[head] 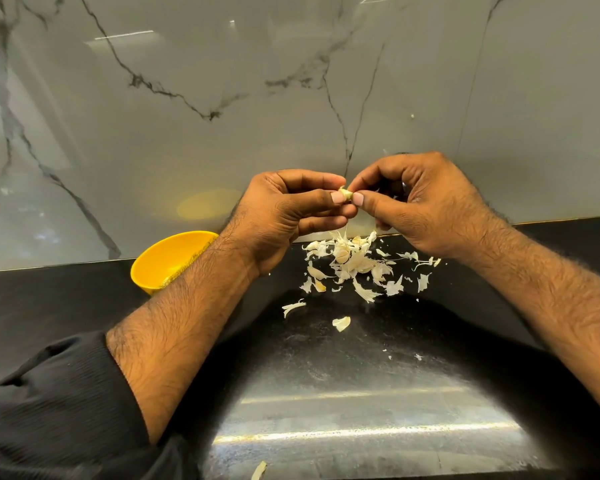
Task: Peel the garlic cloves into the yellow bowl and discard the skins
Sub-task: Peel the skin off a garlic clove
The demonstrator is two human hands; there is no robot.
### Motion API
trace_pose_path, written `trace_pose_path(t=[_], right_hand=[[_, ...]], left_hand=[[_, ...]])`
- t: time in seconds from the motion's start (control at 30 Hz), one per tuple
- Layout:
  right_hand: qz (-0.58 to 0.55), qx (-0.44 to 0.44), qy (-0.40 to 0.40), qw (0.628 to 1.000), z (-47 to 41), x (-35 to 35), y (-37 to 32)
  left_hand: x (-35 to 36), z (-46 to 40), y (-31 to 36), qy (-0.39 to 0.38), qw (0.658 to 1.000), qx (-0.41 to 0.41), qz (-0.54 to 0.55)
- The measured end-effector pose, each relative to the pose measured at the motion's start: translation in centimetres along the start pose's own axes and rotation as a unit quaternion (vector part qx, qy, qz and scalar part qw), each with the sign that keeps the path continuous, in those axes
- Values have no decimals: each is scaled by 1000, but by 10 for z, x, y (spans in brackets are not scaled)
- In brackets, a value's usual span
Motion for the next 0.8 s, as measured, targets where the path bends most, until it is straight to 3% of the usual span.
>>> trace_pose_path(t=[0.8], right_hand=[[93, -51, -10, 994, 1, 6, -9]], left_hand=[[-2, -3, -12, 16, 999, -40, 3]])
Point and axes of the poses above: each hand's wrist, its own z-axis away from the middle knuckle, its own x-axis out of the palm, y = z × x, the point moved 9 cm from there along -z, towards the middle knuckle, and after that the axes turned 1 degree about -y, right-handed, at the moved point
